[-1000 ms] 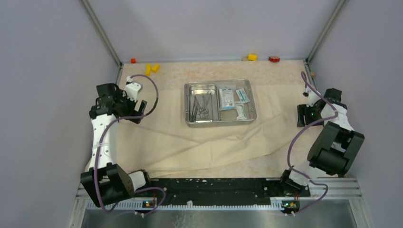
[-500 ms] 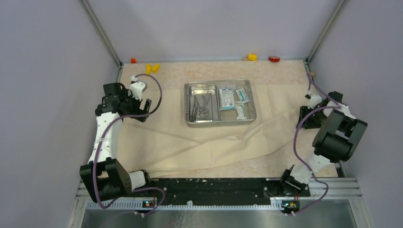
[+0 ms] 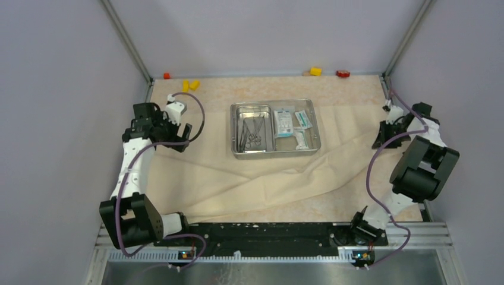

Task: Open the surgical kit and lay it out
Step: Smooth out the surgical kit at the center of the board.

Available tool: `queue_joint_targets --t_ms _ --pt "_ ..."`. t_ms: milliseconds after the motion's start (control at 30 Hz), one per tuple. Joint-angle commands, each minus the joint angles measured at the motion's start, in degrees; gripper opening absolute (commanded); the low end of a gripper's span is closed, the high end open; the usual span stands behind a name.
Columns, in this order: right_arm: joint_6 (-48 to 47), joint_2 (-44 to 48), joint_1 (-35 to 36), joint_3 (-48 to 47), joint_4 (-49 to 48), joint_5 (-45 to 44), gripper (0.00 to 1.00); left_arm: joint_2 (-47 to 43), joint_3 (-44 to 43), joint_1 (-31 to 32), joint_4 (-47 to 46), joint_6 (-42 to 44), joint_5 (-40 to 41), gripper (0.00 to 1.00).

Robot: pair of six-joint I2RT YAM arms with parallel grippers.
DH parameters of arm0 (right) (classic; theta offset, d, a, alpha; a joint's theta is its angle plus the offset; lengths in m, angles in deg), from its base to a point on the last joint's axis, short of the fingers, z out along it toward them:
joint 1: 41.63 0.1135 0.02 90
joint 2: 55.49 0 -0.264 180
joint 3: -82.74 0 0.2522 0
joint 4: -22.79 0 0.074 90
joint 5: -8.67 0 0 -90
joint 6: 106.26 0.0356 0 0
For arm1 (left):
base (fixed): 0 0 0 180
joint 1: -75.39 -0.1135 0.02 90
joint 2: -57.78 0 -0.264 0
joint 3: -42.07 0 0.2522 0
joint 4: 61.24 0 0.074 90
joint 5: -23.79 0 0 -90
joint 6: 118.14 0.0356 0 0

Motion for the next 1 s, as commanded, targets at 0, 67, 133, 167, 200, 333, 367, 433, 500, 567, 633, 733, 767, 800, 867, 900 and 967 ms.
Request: queue_joint_targets --t_ms 0,67,133,167,200,333,367,433,500,567,633,733,767,800,867,900,967 --pt "1.14 2.82 4.31 -5.22 0.28 -0.06 0.00 0.93 -2.86 0.97 -1.65 -1.44 0.31 0.99" --pt "1.77 1.29 6.84 -7.39 0.18 -1.69 0.00 1.47 -3.31 1.36 -1.59 -1.65 0.55 0.99" --pt "2.60 -0.91 9.19 -10.43 0.46 -3.16 0.00 1.88 -3.64 1.61 -1.58 -1.74 0.94 0.99" --pt "2.93 -2.16 10.32 -12.19 0.64 -4.09 0.00 2.01 -3.74 1.70 -1.58 -1.76 1.21 0.99" --pt "3.25 -3.37 11.66 -13.83 0.82 -5.35 0.00 2.11 -3.91 1.78 -1.59 -1.78 1.41 0.99" --pt "4.65 -8.53 17.25 -20.99 1.14 -9.61 0.00 2.43 -4.00 2.05 -2.33 -1.81 1.87 0.99" --pt "4.96 -10.06 19.03 -22.88 1.44 -10.59 0.00 2.59 -3.93 2.14 -2.63 -1.86 1.95 0.99" --pt "5.60 -13.44 21.38 -27.91 1.97 -12.76 0.00 3.24 -4.08 2.20 -3.16 -2.02 1.90 0.99" --pt "5.95 -18.18 23.23 -32.60 2.73 -15.26 0.00 4.06 -4.26 2.33 -3.56 -2.15 1.86 0.99" --pt "6.44 -22.01 24.41 -37.30 3.95 -16.76 0.06 4.90 -4.54 2.39 -4.00 -2.33 1.80 0.99" --pt "6.90 -24.88 25.02 -41.23 5.36 -17.17 0.18 5.68 -4.92 2.48 -4.21 -2.28 1.80 0.99" --pt "7.74 -26.20 25.30 -44.04 5.60 -16.72 0.40 6.51 -5.35 2.59 -5.12 -2.23 1.97 0.99" --pt "8.02 -26.01 25.28 -44.27 5.21 -16.63 0.45 6.85 -5.48 2.59 -5.61 -2.26 1.93 0.99" --pt "8.19 -25.51 25.26 -44.16 4.88 -16.62 0.48 7.21 -5.63 2.59 -5.84 -2.29 1.94 0.99" --pt "8.39 -23.79 25.25 -42.30 3.34 -17.15 0.52 8.05 -5.89 2.67 -6.14 -2.38 1.73 0.99" --pt "8.39 -22.57 25.25 -40.92 2.41 -17.65 0.52 8.32 -6.03 2.68 -6.20 -2.46 1.59 0.99" --pt "8.52 -19.71 24.97 -37.03 0.25 -18.31 0.53 8.72 -6.20 2.67 -6.51 -2.39 1.45 0.99"
